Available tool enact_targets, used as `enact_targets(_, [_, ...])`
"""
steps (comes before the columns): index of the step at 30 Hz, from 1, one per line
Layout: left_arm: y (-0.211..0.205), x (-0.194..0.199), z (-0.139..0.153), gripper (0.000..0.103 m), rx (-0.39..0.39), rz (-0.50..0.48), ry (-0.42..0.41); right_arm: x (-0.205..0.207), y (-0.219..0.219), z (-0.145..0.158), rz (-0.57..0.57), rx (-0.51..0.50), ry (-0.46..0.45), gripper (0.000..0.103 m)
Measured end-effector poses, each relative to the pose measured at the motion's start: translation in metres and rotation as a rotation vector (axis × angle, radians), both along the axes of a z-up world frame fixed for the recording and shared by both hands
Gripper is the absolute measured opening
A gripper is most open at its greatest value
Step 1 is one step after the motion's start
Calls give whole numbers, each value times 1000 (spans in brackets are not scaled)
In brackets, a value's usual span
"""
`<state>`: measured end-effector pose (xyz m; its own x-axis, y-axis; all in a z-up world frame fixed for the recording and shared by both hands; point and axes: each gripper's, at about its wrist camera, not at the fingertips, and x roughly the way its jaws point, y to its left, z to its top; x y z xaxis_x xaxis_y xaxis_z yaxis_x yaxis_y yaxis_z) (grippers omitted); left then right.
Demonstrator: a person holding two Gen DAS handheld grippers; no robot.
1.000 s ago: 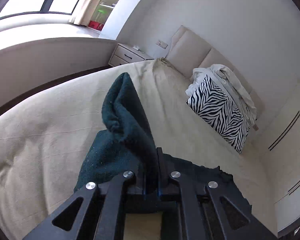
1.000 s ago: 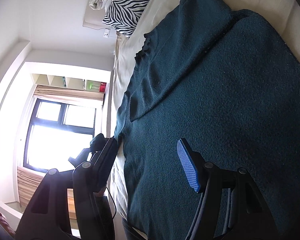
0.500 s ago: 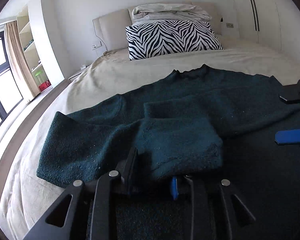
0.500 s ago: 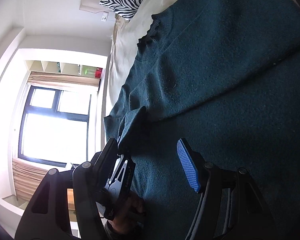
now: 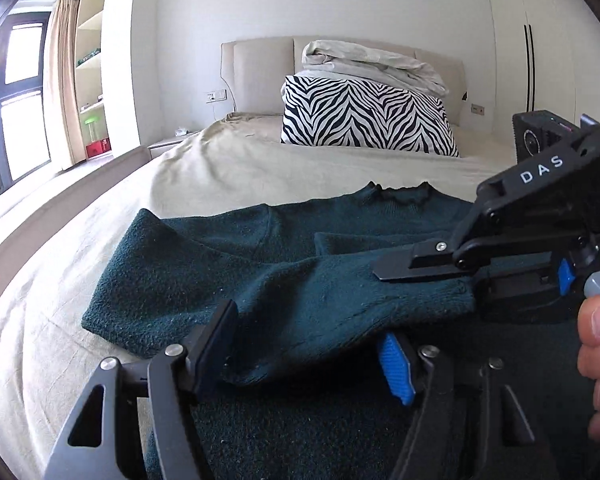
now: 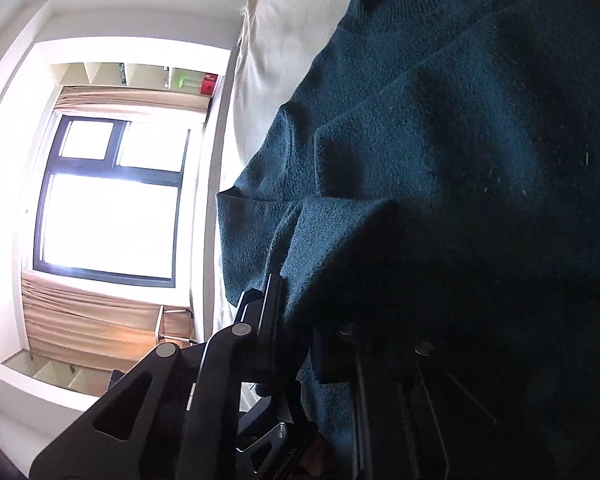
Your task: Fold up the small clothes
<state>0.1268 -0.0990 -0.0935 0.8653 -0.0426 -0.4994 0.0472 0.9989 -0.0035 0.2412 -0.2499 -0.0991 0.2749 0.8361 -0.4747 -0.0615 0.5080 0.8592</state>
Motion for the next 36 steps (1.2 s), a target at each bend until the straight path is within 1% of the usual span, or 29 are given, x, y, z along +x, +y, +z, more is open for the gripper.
enact_targets(1, [7,-4,2,83,-43,-3,-18,-1,-3,11,-3,-22,-32,7])
enact_targets(3, [20,-9,6,83,-133,-12,-42,-5,-11,38,1,-81,-110,7])
enact_targets(4, [25,-10,6,84,-165,-6,-45,-7,-17,50,4,-109,-143,7])
enact_targets(6, [34,-8,3,84,-214,9,-28,-6,-33,64,-10,-166,-178,7])
enact_targets(7, [38,-6,2,84,-233,19,-19,-3,-44,67,-27,-196,-179,7])
enact_targets(10, [47,-5,-1,84,-277,37,-12,9,-79,60,-91,-278,-149,7])
enact_targets(13, [49,-5,-2,83,-288,43,-13,19,-118,38,-150,-369,-90,7])
enact_targets(14, [49,-5,-3,83,-288,42,-12,21,-130,32,-170,-383,-74,7])
enact_targets(16, [49,-4,-3,83,-290,42,-12,18,-151,18,-205,-377,-57,7])
enact_targets(19, [51,-4,-6,80,-303,48,-8,16,-169,10,-234,-411,-63,7])
enact_targets(23, [56,-1,-11,78,-330,57,12,19,-182,10,-250,-426,-73,7])
enact_targets(26, [59,1,-13,77,-345,64,19,20,-177,7,-227,-476,-79,7])
enact_targets(28, [61,1,-13,77,-355,67,19,24,-175,2,-208,-503,-71,9])
enact_targets(31, [65,-1,-13,76,-381,71,24,25,-165,-5,-220,-482,-63,10])
enact_targets(34, [75,2,-7,70,-449,60,50,23,-168,-9,-236,-431,-61,10])
enact_targets(36, [82,4,2,69,-477,58,57,24,-167,-8,-228,-436,-85,10])
